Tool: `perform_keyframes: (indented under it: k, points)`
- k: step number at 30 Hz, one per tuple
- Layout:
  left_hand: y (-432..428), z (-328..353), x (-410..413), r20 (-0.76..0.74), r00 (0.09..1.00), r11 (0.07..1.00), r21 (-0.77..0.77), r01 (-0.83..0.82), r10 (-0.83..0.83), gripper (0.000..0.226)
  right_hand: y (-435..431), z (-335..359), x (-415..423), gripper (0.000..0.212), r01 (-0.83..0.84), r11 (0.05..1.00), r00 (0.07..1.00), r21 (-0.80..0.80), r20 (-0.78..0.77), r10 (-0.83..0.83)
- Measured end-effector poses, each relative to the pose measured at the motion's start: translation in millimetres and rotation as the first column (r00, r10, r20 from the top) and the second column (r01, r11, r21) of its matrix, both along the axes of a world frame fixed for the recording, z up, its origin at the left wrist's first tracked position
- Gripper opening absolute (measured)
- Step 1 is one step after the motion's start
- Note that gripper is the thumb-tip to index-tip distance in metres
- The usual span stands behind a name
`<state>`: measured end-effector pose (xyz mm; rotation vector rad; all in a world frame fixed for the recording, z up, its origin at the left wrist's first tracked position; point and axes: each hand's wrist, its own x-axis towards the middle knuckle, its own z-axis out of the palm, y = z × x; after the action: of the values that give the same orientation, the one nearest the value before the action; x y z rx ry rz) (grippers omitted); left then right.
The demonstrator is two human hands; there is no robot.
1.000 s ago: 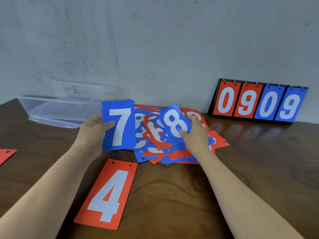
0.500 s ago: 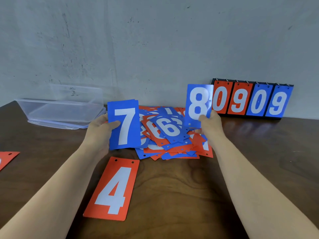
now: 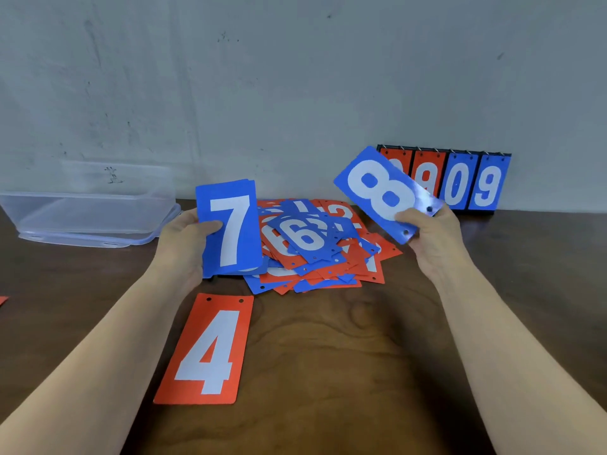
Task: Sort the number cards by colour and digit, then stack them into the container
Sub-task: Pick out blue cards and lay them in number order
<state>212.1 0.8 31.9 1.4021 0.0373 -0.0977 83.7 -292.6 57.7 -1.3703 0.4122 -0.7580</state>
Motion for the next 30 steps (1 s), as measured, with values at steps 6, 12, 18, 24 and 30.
perform_keyframes:
  k: [6, 12, 18, 24, 30]
  points:
    - [-3.4, 8.2, -17.3, 0.029, 0.999, 1.0, -0.004, 0.031, -0.031, 0.02, 3.6, -7.9, -27.4, 0.016, -0.119, 0.989, 0.975, -0.087, -0.197, 0.1]
    - [5.5, 10.0, -59.3, 0.069, 0.989, 0.989, 0.085, 0.123, -0.129, 0.027, 13.1, -6.1, -70.7, 0.02, -0.258, 0.957, 0.942, -0.136, -0.257, 0.217]
    - [1.9, 5.9, -127.6, 0.015, 0.977, 0.954, 0.219, 0.204, -0.212, 0.041, 7.4, -8.2, -121.6, 0.028, -0.471, 0.869, 0.798, -0.153, -0.492, 0.347]
    - [-16.9, -13.4, -208.8, -0.08, 0.956, 0.89, 0.35, 0.293, -0.284, 0.044, -13.4, -21.0, -175.2, 0.027, -0.542, 0.818, 0.718, -0.189, -0.61, 0.335]
    - [-62.3, -22.6, -273.5, -0.059, 0.963, 0.874, 0.409, 0.262, -0.262, 0.036, -30.5, -26.6, -220.8, 0.028, -0.555, 0.805, 0.712, -0.209, -0.621, 0.329]
